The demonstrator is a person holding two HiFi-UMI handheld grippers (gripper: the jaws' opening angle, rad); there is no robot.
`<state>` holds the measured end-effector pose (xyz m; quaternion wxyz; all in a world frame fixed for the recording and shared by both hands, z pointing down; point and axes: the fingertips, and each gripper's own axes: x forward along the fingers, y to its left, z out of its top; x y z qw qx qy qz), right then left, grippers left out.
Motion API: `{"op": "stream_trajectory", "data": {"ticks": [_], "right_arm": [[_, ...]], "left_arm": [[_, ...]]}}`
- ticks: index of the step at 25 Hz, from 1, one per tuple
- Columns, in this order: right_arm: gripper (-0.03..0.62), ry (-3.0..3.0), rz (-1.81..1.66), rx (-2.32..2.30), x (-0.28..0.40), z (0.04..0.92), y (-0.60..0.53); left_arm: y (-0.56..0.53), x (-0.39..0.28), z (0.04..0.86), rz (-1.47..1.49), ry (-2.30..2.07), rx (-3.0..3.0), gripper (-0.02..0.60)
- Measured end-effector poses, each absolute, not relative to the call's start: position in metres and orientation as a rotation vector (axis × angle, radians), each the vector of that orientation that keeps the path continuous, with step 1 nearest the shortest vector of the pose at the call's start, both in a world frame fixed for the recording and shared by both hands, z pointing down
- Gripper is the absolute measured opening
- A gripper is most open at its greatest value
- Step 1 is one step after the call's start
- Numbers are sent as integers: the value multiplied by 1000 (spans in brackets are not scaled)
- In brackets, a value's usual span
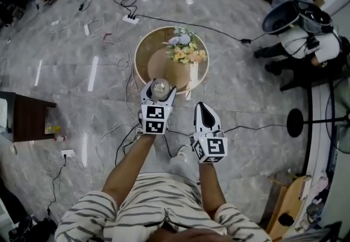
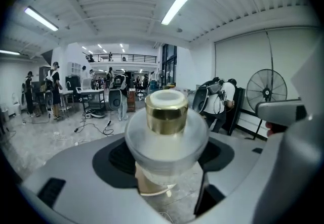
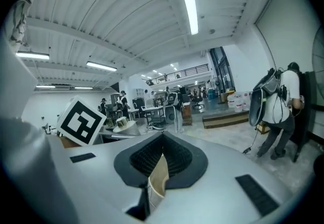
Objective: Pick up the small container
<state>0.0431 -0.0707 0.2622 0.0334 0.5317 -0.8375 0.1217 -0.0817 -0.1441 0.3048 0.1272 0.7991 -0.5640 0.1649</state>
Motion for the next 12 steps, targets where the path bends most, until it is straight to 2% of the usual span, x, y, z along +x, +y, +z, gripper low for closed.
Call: {"op": "stream_trajectory", "data": {"ticks": [12], "right_arm": [[8, -2618, 329, 1627, 48, 198, -52]], "left_arm": [[-91, -87, 222, 418, -1691, 2412, 327]]}}
